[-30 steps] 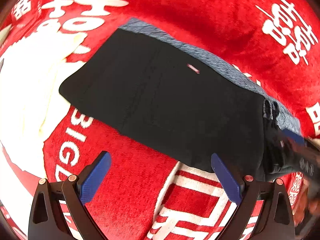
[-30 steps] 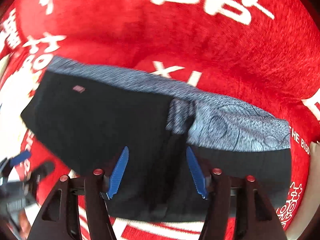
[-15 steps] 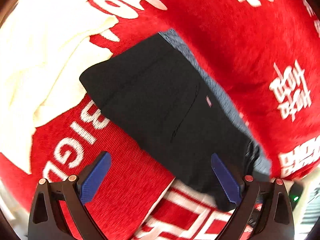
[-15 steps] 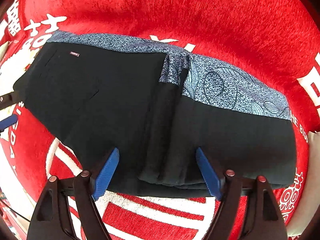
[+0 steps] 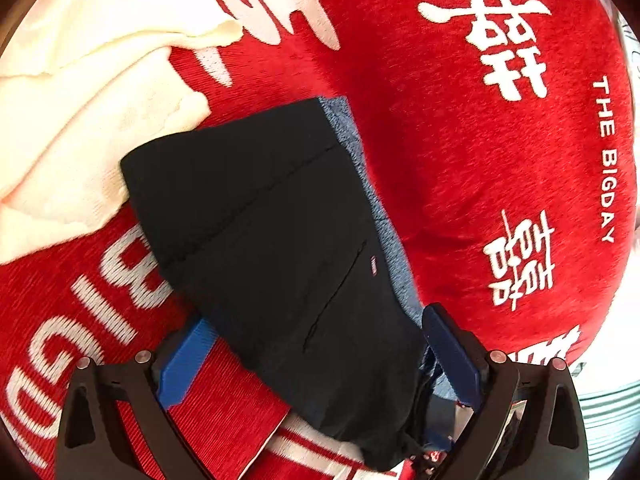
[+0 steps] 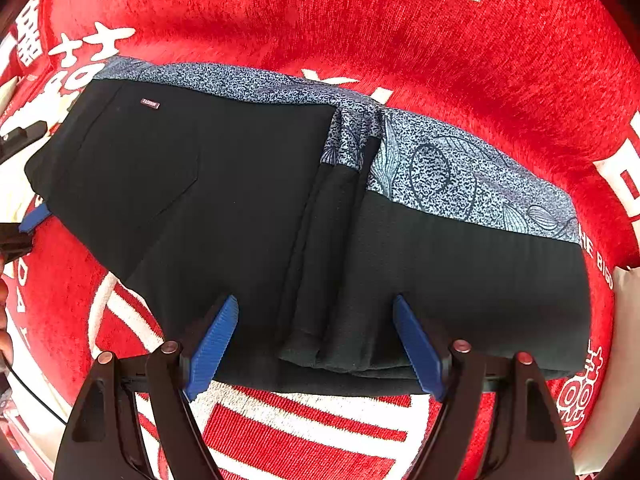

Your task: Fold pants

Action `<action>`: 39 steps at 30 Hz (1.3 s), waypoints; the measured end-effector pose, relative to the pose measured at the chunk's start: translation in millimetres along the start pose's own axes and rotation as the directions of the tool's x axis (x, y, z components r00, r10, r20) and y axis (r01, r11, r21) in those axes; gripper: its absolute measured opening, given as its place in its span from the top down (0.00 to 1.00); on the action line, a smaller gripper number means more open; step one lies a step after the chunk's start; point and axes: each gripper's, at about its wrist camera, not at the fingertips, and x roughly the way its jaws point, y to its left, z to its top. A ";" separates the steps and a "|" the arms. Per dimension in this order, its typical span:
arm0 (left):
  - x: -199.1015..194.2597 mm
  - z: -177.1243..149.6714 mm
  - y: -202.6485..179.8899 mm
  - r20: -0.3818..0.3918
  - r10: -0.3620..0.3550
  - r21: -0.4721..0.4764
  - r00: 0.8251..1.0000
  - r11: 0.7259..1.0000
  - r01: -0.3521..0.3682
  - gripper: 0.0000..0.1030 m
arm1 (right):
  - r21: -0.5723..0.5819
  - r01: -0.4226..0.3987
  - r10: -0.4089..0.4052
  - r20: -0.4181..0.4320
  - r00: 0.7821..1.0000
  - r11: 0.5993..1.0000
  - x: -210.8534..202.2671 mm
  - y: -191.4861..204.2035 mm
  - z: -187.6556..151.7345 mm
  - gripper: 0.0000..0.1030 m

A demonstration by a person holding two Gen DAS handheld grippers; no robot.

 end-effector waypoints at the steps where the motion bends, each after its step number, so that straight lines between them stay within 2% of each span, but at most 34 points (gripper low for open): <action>1: 1.7 1.1 -2.6 0.000 -0.006 0.003 1.000 1.000 0.006 0.03 | -0.001 0.003 -0.003 0.000 1.000 1.000 -0.1 0.3 -0.3 0.20; 3: 0.5 3.1 -7.9 -0.003 -0.049 -0.001 0.999 0.999 0.049 0.03 | -0.001 0.006 -0.006 -0.002 1.000 1.000 0.8 1.3 0.8 0.20; 5: -5.8 6.3 -18.4 0.021 -0.136 0.014 0.990 0.991 0.136 0.03 | -0.003 0.010 -0.010 -0.004 1.000 1.000 1.1 2.1 1.6 0.19; 7: -4.5 8.8 -26.3 0.031 -0.158 0.047 0.987 0.987 0.156 0.03 | -0.010 0.016 -0.016 -0.006 1.000 1.000 1.4 3.5 1.9 0.19; 9: 4.8 11.9 -24.6 0.018 -0.108 0.048 0.994 0.993 0.107 0.03 | -0.019 0.023 -0.024 -0.007 1.000 1.000 1.8 4.9 2.0 0.19; 12: 18.6 17.6 -8.9 -0.009 -0.060 -0.031 0.998 0.998 0.060 0.03 | -0.020 0.029 -0.029 -0.009 1.000 0.999 1.9 5.4 2.7 0.19; 14: 20.3 18.3 -13.3 -0.006 -0.033 -0.030 0.999 0.999 0.033 0.03 | -0.022 0.029 -0.030 -0.009 1.000 0.999 1.5 5.3 2.5 0.19; 16: 25.5 17.4 -26.6 -0.017 0.064 0.005 0.998 0.998 -0.064 0.03 | -0.023 0.031 -0.031 -0.009 0.999 0.999 1.2 5.2 2.5 0.19; 18: 28.6 14.6 -36.7 -0.006 0.150 0.040 0.989 0.988 -0.150 0.18 | -0.022 0.032 -0.032 -0.012 0.999 0.999 0.6 4.6 3.8 0.19; 20: 34.2 13.2 -42.5 -0.006 0.273 0.082 0.962 0.959 -0.272 0.58 | -0.021 0.029 -0.029 -0.020 0.999 0.999 -1.2 3.8 6.0 0.19; 21: 33.6 14.4 -41.0 -0.005 0.312 0.093 0.950 0.946 -0.310 0.69 | -0.020 0.030 -0.030 -0.025 0.999 0.999 -2.4 3.2 7.6 0.19; 24: 24.6 10.9 -45.7 0.017 0.344 0.153 0.939 0.927 -0.342 0.74 | 0.017 0.010 -0.010 -0.024 1.000 1.000 -13.9 -2.8 15.5 0.19; 26: 23.9 0.3 -67.9 0.074 0.399 0.272 0.914 0.873 -0.404 0.75 | 0.062 -0.028 0.029 -0.014 0.999 0.998 -26.9 -9.3 24.1 0.19; 28: 28.4 -13.3 -92.6 0.137 0.437 0.380 0.889 0.805 -0.455 0.75 | 0.106 -0.086 0.088 -0.014 0.996 0.991 -38.0 -15.1 36.0 0.19; 30: 30.5 -31.1 -113.1 0.206 0.469 0.492 0.859 0.710 -0.505 0.75 | 0.136 -0.168 0.172 -0.018 0.985 0.976 -47.9 -16.5 50.8 0.19; 31: 32.3 -37.4 -119.6 0.228 0.476 0.528 0.849 0.673 -0.518 0.75 | 0.140 -0.210 0.215 -0.024 0.976 0.968 -52.9 -15.0 62.7 0.18; 32: 33.8 -46.9 -126.8 0.257 0.480 0.576 0.839 0.621 -0.532 0.75 | 0.133 -0.230 0.236 -0.032 0.971 0.964 -55.6 -11.7 72.1 0.18; 35: 34.8 -65.2 -141.5 0.312 0.477 0.654 0.822 0.519 -0.550 0.75 | 0.073 -0.310 0.314 -0.036 0.949 0.948 -72.5 6.9 119.3 0.14; 37: 37.8 -71.2 -148.4 0.337 0.474 0.678 0.813 0.477 -0.559 0.75 | 0.021 -0.349 0.349 -0.059 0.935 0.937 -80.9 26.2 146.3 0.08; 39: 40.6 -77.1 -154.7 0.356 0.472 0.696 0.807 0.442 -0.565 0.75 | -0.044 -0.389 0.381 -0.124 0.916 0.920 -82.4 53.9 175.2 0.01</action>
